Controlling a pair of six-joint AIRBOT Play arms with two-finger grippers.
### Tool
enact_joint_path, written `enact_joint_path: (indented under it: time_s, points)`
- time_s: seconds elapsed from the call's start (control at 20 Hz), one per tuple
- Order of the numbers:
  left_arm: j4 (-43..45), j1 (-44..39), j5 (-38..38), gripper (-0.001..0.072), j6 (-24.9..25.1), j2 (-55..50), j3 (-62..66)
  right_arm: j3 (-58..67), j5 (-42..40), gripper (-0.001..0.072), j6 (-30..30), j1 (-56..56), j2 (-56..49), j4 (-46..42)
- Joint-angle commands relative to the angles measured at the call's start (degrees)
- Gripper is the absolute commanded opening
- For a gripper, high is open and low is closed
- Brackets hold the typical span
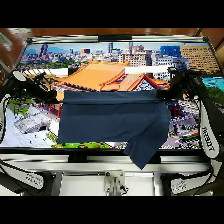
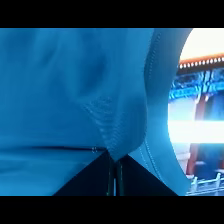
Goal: Fold the shirts.
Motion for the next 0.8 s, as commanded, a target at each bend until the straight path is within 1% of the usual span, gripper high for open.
enact_joint_path:
  time_s: [0.0,0.1,0.25,0.45,0.55,0.6,0.65,0.7,0.75]
  points:
    - [0.3,0.8,-2.5,0.0028,-0.6,-0.1,-0.2,-0.1,-1.9,0.0053,0.5,-0.4,0.0,-2.3]
    - [-0.9,0.2,-2.5,0.0028,-0.2,-0.1,-1.2,-0.1,-2.3,0.0053,0.9,-0.4,0.0,-1.8]
    - [-1.4,-0.5,-2.5,0.0028,-0.3,-0.5,-2.1,-0.1,-4.7,0.0054,1.8,-0.4,-0.2,2.2]
    - [-1.4,-0.7,-2.8,0.0028,-1.2,-0.6,-2.1,-0.1,-10.1,0.0056,2.1,-0.3,-1.8,1.6]
    - [-1.4,-0.7,-3.3,0.0030,-1.4,-0.6,-2.1,-0.1,-10.4,0.0100,2.7,-0.3,-1.7,1.7]
    - [-2.1,-0.6,-4.4,0.0057,-1.3,-0.6,-2.1,0.0,-10.5,0.0400,2.5,-0.3,-1.6,2.0]
    - [-3.1,-0.5,-5.8,0.0269,-1.4,-0.5,-2.1,0.0,-11.6,0.0589,0.7,-0.3,-1.1,2.6]
    - [-4.4,-0.3,-7.7,0.0473,-1.3,-0.2,-2.1,0.0,-13.2,0.0589,-0.7,-0.4,-0.4,2.8]
    - [-4.3,0.0,-9.7,0.0484,-1.3,0.3,-2.1,0.0,-15.5,0.0589,-1.7,-0.9,0.7,1.5]
